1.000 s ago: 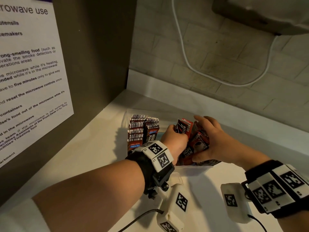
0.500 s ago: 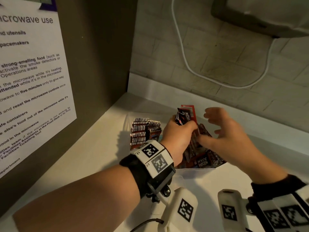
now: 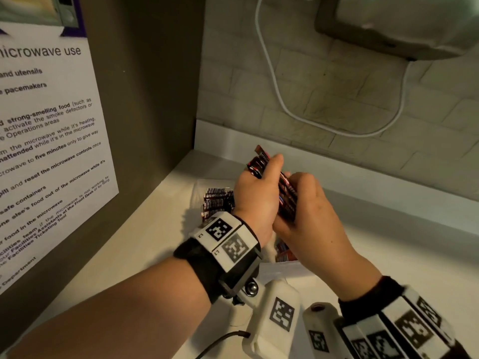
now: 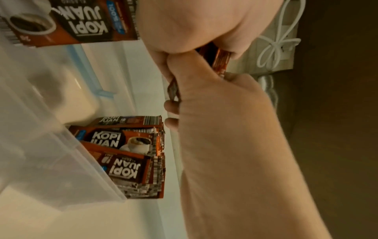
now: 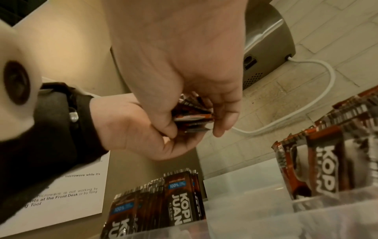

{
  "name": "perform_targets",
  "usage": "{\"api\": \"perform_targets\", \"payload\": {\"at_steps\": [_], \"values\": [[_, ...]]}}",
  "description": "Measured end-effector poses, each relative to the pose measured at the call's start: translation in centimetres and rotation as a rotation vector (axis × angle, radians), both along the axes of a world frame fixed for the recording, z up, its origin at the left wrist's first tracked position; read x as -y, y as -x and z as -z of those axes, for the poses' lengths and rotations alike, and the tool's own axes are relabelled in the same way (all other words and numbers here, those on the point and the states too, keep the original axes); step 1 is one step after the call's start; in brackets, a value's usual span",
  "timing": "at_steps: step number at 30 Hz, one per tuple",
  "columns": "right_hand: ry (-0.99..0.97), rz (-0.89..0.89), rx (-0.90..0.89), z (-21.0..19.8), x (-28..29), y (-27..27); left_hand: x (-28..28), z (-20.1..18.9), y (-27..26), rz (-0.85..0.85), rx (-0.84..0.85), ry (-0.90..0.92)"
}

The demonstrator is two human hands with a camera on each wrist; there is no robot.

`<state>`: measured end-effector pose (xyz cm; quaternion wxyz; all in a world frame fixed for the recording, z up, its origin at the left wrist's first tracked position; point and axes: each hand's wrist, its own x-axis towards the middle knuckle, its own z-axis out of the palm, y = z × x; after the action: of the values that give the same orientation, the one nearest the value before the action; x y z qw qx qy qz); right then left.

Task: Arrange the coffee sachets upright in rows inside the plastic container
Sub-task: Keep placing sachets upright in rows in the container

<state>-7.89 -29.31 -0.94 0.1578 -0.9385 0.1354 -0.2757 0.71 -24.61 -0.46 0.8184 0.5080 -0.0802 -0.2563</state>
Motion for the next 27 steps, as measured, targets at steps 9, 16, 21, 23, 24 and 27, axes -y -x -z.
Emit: {"api": "perform_targets", "payload": {"at_steps": [9,16,21,23,24,27], "values": [[-0.35,-0.086,0.117,-1.7,-0.8,-1.2,-2.2,-1.0,0.0,0.034,0.085,0.121],[-0.434,-0.195,0.106,-1.1,-1.0,-2.2,-4.0,-0.4,-1.4,0.2,-0.009,0.196],[-0.582,-0.158,0.193,-2.6,0.0,-2.5,-5.7,-0.4,-3.3,0.304,0.003,0.17],[-0.612,-0.147,0.162,-3.1,0.2,-2.8,-6.0,-0.5,-3.4,0.321,0.02,0.192],[-0.623,-0.149,0.13,-3.3,0.1,-2.8,-6.1,-0.5,-3.4,0.323,0.028,0.199],[-0.664,-0.145,0.123,-3.4,0.0,-3.3,-6.4,-0.5,-3.6,0.322,0.038,0.19]]}}
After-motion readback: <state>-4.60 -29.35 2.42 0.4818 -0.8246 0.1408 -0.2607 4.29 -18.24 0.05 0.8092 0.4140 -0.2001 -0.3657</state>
